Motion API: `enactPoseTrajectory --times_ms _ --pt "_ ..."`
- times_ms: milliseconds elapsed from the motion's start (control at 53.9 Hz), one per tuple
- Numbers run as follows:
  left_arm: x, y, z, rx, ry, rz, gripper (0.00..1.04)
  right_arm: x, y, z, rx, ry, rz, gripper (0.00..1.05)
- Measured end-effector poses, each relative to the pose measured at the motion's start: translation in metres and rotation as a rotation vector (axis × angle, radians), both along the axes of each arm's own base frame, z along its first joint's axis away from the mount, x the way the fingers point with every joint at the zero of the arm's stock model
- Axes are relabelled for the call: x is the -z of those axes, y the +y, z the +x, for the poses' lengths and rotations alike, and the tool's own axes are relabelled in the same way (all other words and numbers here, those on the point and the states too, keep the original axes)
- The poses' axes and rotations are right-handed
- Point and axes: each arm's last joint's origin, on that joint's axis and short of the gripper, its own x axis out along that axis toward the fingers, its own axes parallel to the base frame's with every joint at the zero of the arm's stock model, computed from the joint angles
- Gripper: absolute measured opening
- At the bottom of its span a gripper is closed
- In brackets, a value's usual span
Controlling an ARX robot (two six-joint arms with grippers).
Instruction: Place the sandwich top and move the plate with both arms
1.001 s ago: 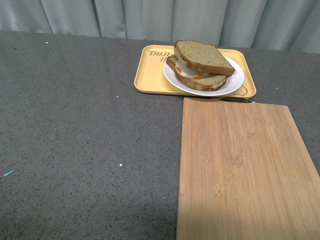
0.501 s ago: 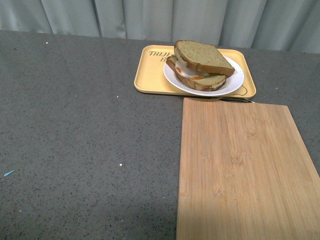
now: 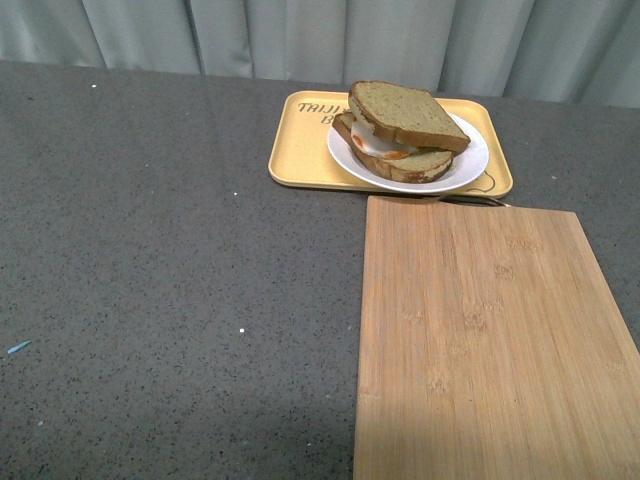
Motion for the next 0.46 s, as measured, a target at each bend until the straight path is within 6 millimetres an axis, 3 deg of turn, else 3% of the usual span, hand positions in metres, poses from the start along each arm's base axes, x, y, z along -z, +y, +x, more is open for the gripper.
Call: enactPoseTrajectory --times_ms 463 --pt "0.0000 0.0000 0.0000 0.000 0.000 0.000 0.98 0.0000 0.0000 0.0000 0.000 0.000 0.000 0.95"
